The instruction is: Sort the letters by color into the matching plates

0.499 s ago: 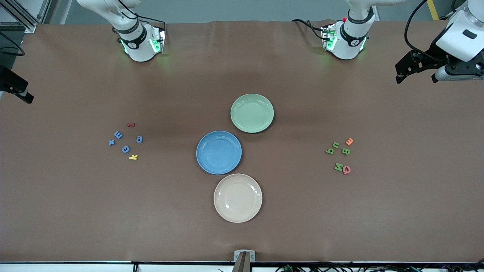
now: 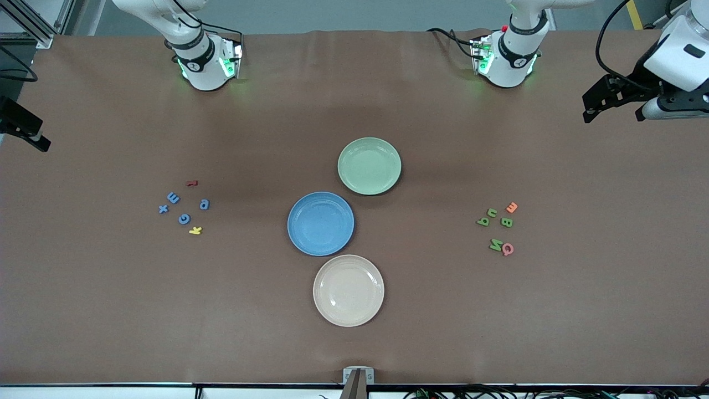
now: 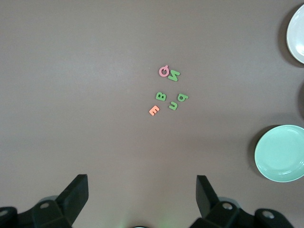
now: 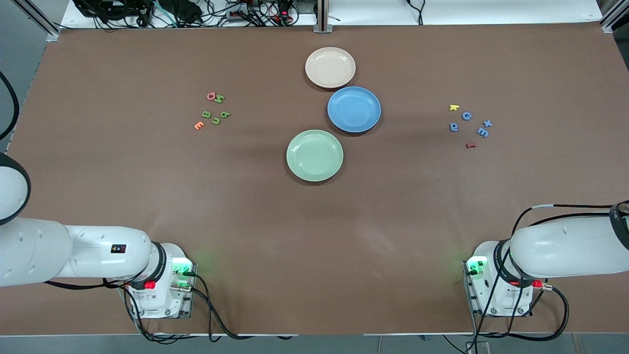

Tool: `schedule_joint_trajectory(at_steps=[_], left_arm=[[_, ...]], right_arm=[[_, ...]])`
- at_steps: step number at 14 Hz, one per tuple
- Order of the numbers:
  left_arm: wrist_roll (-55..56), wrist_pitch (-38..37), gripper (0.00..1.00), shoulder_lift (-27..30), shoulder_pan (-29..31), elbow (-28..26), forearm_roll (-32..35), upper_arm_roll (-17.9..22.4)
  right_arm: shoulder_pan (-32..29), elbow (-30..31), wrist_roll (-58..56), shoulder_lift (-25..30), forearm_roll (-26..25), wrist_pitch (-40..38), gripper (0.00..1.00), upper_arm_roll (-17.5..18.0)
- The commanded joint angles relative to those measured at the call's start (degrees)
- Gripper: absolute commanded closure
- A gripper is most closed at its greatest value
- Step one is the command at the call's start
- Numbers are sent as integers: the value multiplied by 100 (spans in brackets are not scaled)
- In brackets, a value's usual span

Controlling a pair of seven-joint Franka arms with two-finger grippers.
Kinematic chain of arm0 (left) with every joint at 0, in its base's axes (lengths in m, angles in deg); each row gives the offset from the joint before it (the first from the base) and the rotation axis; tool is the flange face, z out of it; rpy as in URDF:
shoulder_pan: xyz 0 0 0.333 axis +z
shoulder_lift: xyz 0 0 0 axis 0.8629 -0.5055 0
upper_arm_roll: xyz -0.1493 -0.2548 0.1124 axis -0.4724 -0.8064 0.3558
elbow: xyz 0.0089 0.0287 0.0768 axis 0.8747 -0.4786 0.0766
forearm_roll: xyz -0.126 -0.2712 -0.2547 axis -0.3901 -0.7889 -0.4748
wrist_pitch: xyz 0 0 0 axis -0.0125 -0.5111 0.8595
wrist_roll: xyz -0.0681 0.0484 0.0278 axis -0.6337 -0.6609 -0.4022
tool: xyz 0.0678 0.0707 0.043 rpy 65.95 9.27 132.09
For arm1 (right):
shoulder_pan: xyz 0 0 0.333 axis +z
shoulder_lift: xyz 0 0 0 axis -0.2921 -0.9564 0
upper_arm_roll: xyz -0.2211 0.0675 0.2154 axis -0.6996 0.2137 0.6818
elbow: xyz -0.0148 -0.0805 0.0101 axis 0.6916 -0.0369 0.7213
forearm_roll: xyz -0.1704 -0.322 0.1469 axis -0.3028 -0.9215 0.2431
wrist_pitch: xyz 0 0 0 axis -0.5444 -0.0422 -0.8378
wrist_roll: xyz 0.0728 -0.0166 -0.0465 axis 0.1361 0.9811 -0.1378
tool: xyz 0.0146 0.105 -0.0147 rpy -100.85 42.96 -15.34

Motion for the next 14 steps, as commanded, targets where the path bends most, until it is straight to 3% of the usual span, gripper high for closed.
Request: schedule_joint_trajectory(at_steps=[1,4,8,14], left_arm=[[-129,-130,0,-314,33,138,33,-5],[-111,175,0,-596,24,-142,33,-5],[-111,1651,0,-683,42,-1258,33,-5],[-268,3234,3,-1535,121,-2068,111,-5]], right_arm=[[42,-156,-34,-67,-94,-122,0,-69],[-2,-138,-34,-76,-112,-508,0,-78],[-20,-130,-34,-76,-112,-527,0,-78],[-20,-121,-34,-93,-103,-518,0,-69]])
